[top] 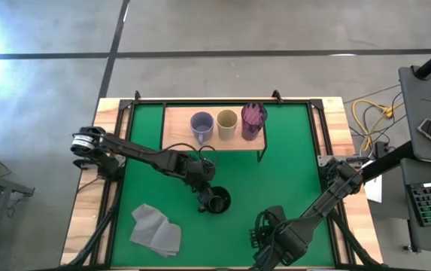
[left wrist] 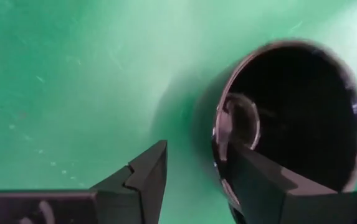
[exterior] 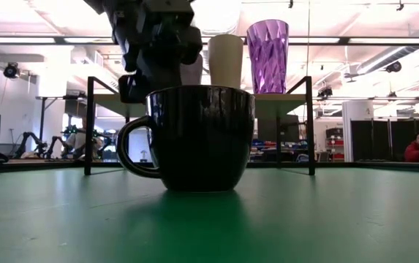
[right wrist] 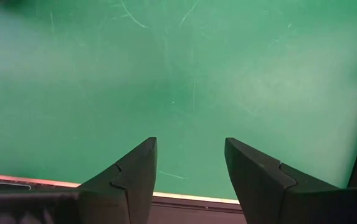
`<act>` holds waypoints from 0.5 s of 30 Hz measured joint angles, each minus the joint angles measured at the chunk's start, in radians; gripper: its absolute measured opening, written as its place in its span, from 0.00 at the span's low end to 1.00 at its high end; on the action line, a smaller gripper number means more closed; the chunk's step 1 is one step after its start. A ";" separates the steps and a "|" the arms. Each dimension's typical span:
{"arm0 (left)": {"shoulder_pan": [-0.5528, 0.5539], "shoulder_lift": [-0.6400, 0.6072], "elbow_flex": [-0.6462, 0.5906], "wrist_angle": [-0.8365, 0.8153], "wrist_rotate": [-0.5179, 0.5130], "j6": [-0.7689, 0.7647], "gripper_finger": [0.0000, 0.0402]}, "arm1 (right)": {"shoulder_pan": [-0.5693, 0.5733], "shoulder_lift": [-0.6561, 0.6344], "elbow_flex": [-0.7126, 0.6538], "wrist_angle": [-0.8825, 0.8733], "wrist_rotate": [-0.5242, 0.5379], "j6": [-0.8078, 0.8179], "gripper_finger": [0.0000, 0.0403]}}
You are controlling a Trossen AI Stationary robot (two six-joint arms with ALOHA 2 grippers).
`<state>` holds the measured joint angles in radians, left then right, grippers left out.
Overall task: Stack small to large cups/mugs on shelf
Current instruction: Put the black mug on the shelf
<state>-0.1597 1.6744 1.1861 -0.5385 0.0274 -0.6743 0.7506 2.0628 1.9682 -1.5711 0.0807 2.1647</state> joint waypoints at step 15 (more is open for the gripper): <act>-0.029 0.049 0.006 -0.003 0.028 0.012 0.23 | 0.000 0.000 0.000 0.002 0.000 0.000 0.45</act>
<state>-0.1890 1.7236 1.1919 -0.5419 0.0549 -0.6620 0.7506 2.0624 1.9686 -1.5693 0.0803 2.1651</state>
